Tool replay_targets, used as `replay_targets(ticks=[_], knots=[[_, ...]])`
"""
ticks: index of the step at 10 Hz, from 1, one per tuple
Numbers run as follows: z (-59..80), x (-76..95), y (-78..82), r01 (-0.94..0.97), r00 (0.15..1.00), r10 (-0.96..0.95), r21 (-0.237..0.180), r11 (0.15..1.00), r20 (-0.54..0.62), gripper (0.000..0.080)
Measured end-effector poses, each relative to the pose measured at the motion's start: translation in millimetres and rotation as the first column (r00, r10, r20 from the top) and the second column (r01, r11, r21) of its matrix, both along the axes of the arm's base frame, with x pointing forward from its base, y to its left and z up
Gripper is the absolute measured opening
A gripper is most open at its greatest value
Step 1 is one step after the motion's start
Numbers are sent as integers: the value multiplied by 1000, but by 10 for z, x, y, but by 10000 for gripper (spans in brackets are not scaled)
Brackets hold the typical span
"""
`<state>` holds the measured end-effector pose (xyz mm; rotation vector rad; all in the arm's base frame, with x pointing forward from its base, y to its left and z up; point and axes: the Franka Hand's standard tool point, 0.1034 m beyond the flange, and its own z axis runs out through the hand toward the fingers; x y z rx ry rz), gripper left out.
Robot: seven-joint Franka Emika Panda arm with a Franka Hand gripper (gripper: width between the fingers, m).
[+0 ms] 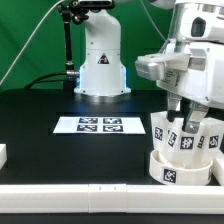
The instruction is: Assemble stool
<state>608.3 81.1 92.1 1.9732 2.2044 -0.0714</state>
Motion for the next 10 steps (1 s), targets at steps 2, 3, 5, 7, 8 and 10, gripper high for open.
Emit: replay_targets(ticks=[2, 3, 5, 7, 8, 10], knots=[[0, 1, -8, 1, 1000, -1, 0, 1000, 0, 336], [0, 1, -10, 8, 1000, -8, 1, 1000, 1, 336], [0, 2, -15, 33, 999, -33, 3, 999, 5, 337], [0, 1, -14, 169, 985, -170, 21, 985, 24, 337], [-1, -3, -21, 255, 966, -256, 35, 966, 34, 336], [4, -16, -88, 415, 907, -418, 61, 908, 49, 337]])
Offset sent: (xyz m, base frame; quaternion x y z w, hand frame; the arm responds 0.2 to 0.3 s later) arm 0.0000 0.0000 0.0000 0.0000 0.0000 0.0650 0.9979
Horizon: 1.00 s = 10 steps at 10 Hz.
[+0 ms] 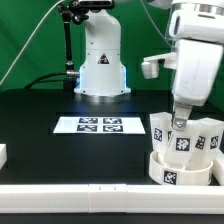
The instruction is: Assemble stool
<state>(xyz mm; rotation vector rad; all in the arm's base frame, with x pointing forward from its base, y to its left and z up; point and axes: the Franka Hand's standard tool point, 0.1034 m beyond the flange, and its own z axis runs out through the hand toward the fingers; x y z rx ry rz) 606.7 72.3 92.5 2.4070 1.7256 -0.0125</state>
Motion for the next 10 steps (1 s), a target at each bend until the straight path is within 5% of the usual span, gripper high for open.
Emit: replay_targets(ticks=[3, 10], knots=[[-10, -15, 5, 305, 951, -307, 48, 951, 29, 337], [-12, -13, 24, 650, 751, -658, 114, 751, 54, 337]])
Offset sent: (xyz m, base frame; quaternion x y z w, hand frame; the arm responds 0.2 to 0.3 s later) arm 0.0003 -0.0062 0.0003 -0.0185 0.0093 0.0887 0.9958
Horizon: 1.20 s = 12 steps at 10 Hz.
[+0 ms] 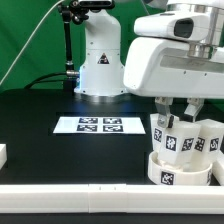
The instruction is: Assemble stool
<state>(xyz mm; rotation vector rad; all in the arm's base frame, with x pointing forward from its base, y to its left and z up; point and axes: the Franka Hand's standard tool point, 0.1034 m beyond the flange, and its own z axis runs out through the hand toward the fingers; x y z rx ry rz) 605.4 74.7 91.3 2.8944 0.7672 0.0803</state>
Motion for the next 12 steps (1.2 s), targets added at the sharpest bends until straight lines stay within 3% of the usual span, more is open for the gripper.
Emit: replay_targets(ticks=[3, 6, 11, 12], knots=[[-6, -5, -25, 344, 938, -346, 89, 935, 6, 337], [-7, -6, 7, 588, 806, -591, 147, 796, -20, 337], [-8, -9, 31, 793, 598, -801, 169, 585, -32, 337], [-8, -9, 34, 841, 525, -850, 176, 511, -41, 337]])
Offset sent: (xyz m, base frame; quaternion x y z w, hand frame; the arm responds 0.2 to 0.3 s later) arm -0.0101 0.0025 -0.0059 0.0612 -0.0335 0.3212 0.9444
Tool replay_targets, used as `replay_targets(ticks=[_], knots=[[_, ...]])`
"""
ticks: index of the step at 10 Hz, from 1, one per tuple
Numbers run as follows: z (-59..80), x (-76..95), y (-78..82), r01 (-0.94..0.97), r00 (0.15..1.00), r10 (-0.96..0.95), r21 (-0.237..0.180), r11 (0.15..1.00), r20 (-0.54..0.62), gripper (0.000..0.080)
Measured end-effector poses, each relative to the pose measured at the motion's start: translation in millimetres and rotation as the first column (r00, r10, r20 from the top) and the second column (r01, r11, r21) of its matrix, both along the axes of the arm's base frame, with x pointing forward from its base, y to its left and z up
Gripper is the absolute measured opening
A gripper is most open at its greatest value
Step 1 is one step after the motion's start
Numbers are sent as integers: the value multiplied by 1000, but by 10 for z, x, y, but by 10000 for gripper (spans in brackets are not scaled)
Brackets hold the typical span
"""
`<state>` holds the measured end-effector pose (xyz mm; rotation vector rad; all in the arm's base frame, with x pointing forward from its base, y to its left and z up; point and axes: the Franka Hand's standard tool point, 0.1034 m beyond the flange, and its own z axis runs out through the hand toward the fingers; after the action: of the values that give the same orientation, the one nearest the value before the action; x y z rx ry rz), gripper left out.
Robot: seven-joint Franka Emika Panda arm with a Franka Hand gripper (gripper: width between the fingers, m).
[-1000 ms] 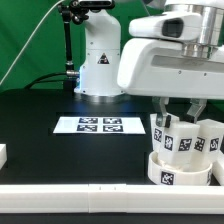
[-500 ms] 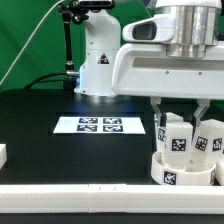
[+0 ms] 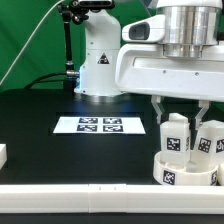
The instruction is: Assemble stool
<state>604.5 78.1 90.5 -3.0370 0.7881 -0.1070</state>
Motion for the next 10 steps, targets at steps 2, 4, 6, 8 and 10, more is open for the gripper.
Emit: replay_targets(ticks=[2, 4, 6, 8, 10], knots=[[-9, 1, 1, 246, 969, -247, 43, 968, 9, 337], [-14, 0, 0, 445, 894, -447, 90, 891, 7, 337], [-19, -3, 23, 630, 773, -635, 134, 765, -12, 337], [-21, -12, 28, 734, 674, -738, 151, 662, -40, 337], [-22, -9, 35, 865, 490, -866, 174, 470, -101, 337]])
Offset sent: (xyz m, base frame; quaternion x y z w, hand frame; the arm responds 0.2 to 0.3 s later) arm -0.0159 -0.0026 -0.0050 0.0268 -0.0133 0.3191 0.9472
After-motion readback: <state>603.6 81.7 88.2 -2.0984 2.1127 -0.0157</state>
